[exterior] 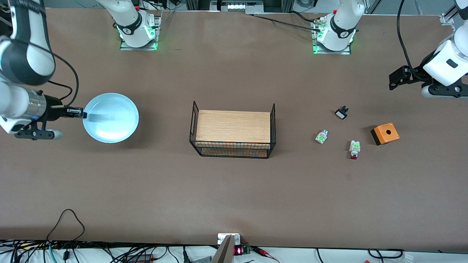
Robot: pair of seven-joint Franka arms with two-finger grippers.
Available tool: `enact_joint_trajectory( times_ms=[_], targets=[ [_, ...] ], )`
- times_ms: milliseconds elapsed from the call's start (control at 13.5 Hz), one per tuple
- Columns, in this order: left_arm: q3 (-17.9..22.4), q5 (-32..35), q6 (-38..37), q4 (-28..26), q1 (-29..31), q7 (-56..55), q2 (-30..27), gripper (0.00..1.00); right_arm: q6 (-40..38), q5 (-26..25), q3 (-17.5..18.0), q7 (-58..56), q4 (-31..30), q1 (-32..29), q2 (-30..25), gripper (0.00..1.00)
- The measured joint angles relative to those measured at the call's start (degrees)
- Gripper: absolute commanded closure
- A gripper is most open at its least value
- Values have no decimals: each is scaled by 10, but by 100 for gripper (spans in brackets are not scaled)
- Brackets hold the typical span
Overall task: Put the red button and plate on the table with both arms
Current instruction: 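Carry the plate out of the basket and lower it onto the table, then open the right gripper and withdraw it from the plate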
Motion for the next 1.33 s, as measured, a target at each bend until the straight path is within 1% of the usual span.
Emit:
enact_joint_trajectory(
  times_ms=[221, 517, 591, 738, 886, 960, 1107, 1329],
  targets=[
    [-5, 0, 0, 2, -4, 0, 0, 0, 97, -9, 1, -21, -68, -2, 23, 100],
    [-6, 0, -2, 8, -5, 0, 1, 0, 269, -10, 1, -68, -185, -22, 48, 100],
    [-6, 0, -4, 8, -5, 0, 1, 0, 305, -10, 1, -88, -207, -32, 57, 92],
    [-6, 0, -4, 8, -5, 0, 1, 0, 342, -10, 1, -116, -229, -48, 72, 0],
    [-6, 0, -4, 8, -5, 0, 1, 0, 341, -10, 2, -118, -227, -53, 73, 0],
    [-6, 0, -4, 9, -5, 0, 1, 0, 327, -9, 4, -115, -218, -53, 67, 0],
    [-6, 0, -4, 9, -5, 0, 1, 0, 250, -9, 12, -82, -173, -44, 49, 0],
    [-6, 0, -5, 9, -5, 0, 1, 0, 110, -9, 18, -8, -71, -11, 19, 0]
  ],
)
